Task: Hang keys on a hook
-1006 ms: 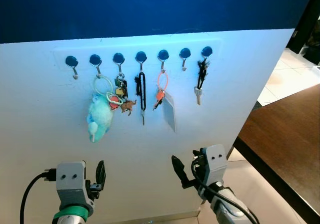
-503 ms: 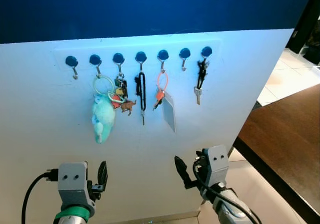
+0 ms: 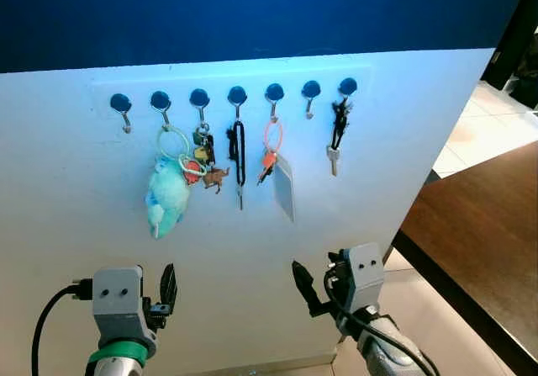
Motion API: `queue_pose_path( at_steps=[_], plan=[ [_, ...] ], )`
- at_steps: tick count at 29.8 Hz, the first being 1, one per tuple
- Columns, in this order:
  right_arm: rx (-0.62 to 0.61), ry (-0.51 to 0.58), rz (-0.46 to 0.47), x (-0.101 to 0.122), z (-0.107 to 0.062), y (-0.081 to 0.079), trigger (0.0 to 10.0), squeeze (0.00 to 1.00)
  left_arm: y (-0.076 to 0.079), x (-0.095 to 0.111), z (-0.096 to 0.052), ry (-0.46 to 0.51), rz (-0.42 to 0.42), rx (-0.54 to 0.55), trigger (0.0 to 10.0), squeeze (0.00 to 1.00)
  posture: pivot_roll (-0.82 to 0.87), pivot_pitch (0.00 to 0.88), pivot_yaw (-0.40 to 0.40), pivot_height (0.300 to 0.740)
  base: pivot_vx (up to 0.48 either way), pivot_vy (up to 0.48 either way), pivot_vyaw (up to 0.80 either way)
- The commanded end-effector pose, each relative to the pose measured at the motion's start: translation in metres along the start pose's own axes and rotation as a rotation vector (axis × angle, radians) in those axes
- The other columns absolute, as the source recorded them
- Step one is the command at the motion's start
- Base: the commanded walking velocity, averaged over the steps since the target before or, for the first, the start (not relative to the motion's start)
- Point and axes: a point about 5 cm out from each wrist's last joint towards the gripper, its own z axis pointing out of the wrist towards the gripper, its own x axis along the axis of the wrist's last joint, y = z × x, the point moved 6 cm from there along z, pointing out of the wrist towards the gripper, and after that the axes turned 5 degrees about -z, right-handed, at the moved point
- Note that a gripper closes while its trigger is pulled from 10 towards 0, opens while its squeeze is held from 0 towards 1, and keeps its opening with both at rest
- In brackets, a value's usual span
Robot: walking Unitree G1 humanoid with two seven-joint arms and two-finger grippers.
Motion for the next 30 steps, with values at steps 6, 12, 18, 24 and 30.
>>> queue_pose_path(
  at_steps=[6, 12, 18, 24, 30],
  plan=[
    [0.002, -0.007, 0.014, -0.0038, 0.0005, -0.0014, 10.0, 0.0, -0.0057, -0.0002, -0.0034, -0.005, 0.022, 0.01, 10.0, 0.0, -0.18, 0.092, 0.129, 0.74, -0.04, 0.0, 0.0],
    [0.0, -0.012, 0.016, -0.0054, -0.0015, -0.0012, 10.0, 0.0, -0.0053, -0.0006, -0.0041, -0.009, 0.024, 0.005, 10.0, 0.0, -0.18, 0.097, 0.13, 0.74, -0.16, 0.0, 0.0],
    [-0.008, -0.018, 0.022, -0.0063, -0.0012, -0.0003, 10.0, 0.0, -0.0039, -0.0039, -0.0029, -0.029, 0.034, 0.003, 10.0, 0.0, -0.18, 0.099, 0.133, 0.74, 0.0, 0.0, 0.0],
    [-0.007, -0.016, 0.025, -0.0049, 0.0014, -0.0016, 10.0, 0.0, -0.0049, -0.0032, -0.0004, -0.03, 0.039, 0.008, 10.0, 0.0, -0.18, 0.099, 0.133, 0.74, 0.0, 0.0, 0.0],
    [-0.007, -0.016, 0.026, -0.0048, 0.0013, -0.0014, 10.0, 0.0, -0.0069, -0.0039, -0.0012, -0.033, 0.04, 0.016, 10.0, 0.0, -0.18, 0.099, 0.133, 0.74, 0.0, 0.0, 0.0]
  ],
)
